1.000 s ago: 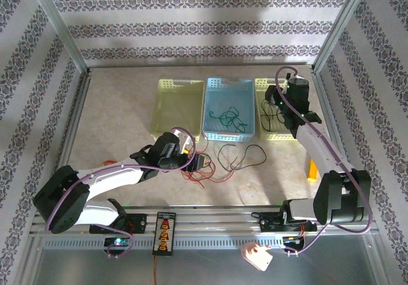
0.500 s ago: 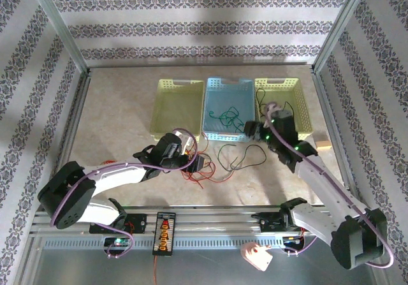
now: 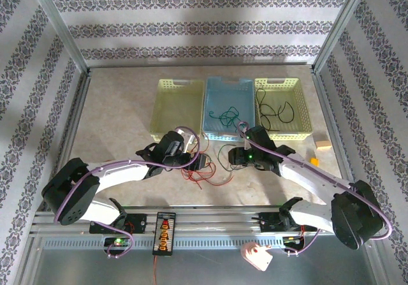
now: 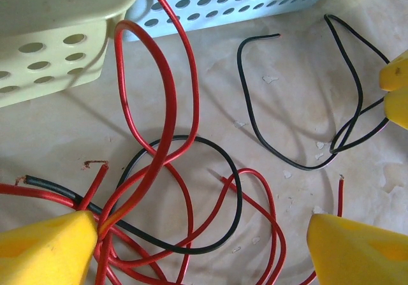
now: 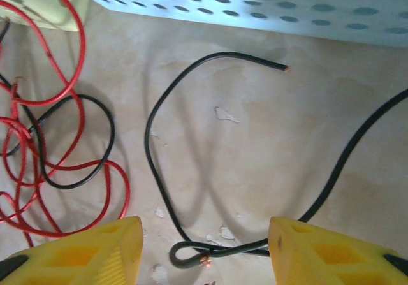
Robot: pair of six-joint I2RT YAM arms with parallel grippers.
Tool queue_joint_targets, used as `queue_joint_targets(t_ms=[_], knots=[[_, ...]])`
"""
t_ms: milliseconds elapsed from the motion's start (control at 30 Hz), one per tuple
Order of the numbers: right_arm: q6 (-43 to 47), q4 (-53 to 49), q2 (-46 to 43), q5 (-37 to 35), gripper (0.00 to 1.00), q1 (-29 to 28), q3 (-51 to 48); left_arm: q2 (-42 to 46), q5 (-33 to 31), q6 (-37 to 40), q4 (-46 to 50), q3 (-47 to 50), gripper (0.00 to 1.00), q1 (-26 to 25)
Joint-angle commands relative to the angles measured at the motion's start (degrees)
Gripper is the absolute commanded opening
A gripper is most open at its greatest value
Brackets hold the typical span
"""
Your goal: Untangle the cables
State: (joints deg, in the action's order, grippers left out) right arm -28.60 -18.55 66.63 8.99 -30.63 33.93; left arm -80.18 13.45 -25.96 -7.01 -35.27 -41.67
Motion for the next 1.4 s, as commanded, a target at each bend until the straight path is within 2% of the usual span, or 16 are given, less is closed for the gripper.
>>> queue_joint_targets(t_ms=[0, 67, 167, 367, 633, 767, 933, 1000, 1133, 1233, 1367], knots=[[-0.8, -0.6, 0.6, -3.2, 0.57, -0.4, -0.1, 1.4, -0.6, -0.5, -2.1, 0.7, 0.86, -1.0], [-1.3, -0.7, 0.9, -3.7, 0.62, -0.5, -0.2, 1.7, -0.7, -0.5, -2.0, 0.9, 0.86, -1.0], [-1.5, -0.7, 1.7, -4.1, 0.64, -0.5, -0.6, 1.8, -0.8, -0.7, -1.9, 1.0, 0.86, -1.0], [-2.9, -1.1, 2.9, -6.5, 0.64, -0.5, -2.0, 1.8, -0.8, -0.7, -1.8, 0.9, 0.86, -1.0], [-2.2, 1.6, 6.3, -6.1, 0.62, -0.5, -2.2, 1.5, -0.7, -0.7, -1.5, 0.6, 0.86, -1.0], [-2.1, 3.8, 9.6, -5.8, 0.49, -0.5, -1.5, 1.6, -0.8, -0.7, -1.4, 0.5, 0.86, -1.1], [-2.4, 4.7, 11.3, -5.8, 0.15, -0.5, -1.1, 1.7, -1.0, -0.8, -1.1, 0.5, 0.86, -1.0], [-2.7, 4.6, 10.1, -6.9, 0.06, -0.5, -1.4, 1.7, -0.9, -0.7, -0.9, 0.5, 0.86, -1.0], [-4.9, 3.1, 3.8, -12.3, 0.01, -0.5, -2.8, 1.5, -0.7, -0.7, -0.8, 0.5, 0.86, -1.0], [-7.5, 0.9, -4.3, -18.1, 0.0, -0.6, -3.6, 1.3, -0.7, -0.7, -0.8, 0.4, 0.86, -1.0], [-7.6, -1.3, -15.3, -22.4, 0.0, -0.7, -1.7, 0.8, -0.4, -0.6, -0.8, 0.1, 0.86, -1.0]])
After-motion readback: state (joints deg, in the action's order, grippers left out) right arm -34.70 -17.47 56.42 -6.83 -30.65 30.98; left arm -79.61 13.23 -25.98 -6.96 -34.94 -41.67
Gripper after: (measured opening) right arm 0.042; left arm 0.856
